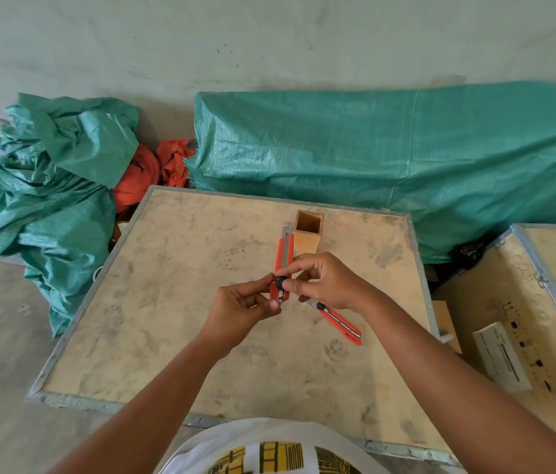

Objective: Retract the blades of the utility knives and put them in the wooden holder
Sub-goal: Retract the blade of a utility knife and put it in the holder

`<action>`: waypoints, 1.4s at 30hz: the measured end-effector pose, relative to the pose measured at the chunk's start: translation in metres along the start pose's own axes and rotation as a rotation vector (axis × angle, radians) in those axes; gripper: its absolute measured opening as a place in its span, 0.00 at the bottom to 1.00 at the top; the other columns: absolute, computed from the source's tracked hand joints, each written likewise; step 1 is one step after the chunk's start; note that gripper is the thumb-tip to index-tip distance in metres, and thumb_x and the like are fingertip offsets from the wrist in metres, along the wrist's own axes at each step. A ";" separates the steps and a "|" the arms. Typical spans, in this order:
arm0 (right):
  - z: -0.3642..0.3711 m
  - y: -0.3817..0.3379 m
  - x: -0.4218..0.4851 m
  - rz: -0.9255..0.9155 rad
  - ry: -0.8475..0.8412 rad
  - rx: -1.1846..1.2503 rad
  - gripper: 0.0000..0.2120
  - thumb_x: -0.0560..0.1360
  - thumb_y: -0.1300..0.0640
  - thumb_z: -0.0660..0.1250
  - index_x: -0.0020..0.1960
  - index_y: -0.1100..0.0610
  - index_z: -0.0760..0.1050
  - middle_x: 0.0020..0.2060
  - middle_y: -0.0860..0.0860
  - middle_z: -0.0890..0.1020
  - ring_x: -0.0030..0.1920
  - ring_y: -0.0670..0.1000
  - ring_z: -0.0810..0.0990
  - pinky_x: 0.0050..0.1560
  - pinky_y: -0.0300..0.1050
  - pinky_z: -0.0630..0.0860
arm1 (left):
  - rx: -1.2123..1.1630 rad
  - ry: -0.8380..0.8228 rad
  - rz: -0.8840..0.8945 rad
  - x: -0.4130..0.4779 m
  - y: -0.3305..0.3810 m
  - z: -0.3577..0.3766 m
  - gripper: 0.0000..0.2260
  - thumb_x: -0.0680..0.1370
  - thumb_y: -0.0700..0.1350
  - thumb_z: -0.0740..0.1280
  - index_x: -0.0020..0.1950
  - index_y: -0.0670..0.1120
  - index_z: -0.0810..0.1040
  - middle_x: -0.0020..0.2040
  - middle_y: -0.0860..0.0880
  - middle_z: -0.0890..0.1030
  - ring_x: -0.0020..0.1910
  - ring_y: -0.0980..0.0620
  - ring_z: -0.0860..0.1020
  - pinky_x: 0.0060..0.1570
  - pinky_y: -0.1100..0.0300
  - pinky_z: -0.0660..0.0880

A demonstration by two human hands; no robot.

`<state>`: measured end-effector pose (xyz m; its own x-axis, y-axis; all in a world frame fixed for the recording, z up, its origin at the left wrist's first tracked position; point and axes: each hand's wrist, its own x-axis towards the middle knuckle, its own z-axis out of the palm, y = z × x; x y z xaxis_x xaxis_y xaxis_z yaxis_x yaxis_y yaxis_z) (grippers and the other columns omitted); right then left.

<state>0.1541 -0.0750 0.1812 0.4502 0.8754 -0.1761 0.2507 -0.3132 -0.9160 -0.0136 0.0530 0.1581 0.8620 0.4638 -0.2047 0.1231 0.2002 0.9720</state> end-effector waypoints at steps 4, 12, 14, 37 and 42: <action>-0.002 0.003 -0.005 0.039 0.110 -0.047 0.10 0.70 0.50 0.80 0.49 0.50 0.84 0.46 0.46 0.86 0.46 0.51 0.86 0.49 0.58 0.85 | 0.013 0.009 0.000 0.000 0.002 0.010 0.21 0.71 0.31 0.74 0.63 0.45 0.81 0.49 0.40 0.87 0.48 0.36 0.82 0.56 0.44 0.81; -0.019 0.008 -0.017 -0.039 0.082 -0.054 0.09 0.73 0.52 0.77 0.53 0.46 0.84 0.50 0.42 0.85 0.50 0.47 0.85 0.54 0.51 0.84 | 0.013 0.040 0.029 0.004 0.005 0.034 0.22 0.70 0.32 0.76 0.62 0.47 0.82 0.48 0.40 0.87 0.47 0.39 0.81 0.55 0.46 0.81; -0.023 0.010 -0.018 -0.033 0.147 -0.062 0.10 0.70 0.49 0.80 0.47 0.50 0.81 0.46 0.42 0.85 0.49 0.47 0.85 0.52 0.49 0.84 | 0.018 0.042 0.037 0.005 0.004 0.041 0.23 0.70 0.31 0.75 0.63 0.44 0.81 0.48 0.42 0.87 0.47 0.37 0.81 0.54 0.49 0.82; -0.075 0.048 0.025 0.030 0.290 0.114 0.11 0.77 0.63 0.73 0.59 0.56 0.83 0.52 0.54 0.87 0.48 0.51 0.88 0.45 0.51 0.87 | 0.169 -0.013 -0.013 0.076 0.004 0.065 0.24 0.72 0.30 0.73 0.58 0.56 0.83 0.52 0.49 0.87 0.44 0.45 0.86 0.53 0.49 0.82; -0.103 0.063 0.072 0.054 0.376 0.104 0.13 0.74 0.65 0.75 0.56 0.54 0.85 0.51 0.54 0.87 0.50 0.54 0.88 0.48 0.55 0.87 | 0.276 0.038 -0.013 0.135 0.004 0.061 0.21 0.71 0.34 0.76 0.54 0.59 0.84 0.50 0.51 0.88 0.44 0.44 0.86 0.53 0.48 0.82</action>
<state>0.2907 -0.0698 0.1484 0.7475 0.6570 -0.0980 0.1392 -0.2992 -0.9440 0.1337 0.0635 0.1411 0.8407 0.4961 -0.2169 0.2684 -0.0340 0.9627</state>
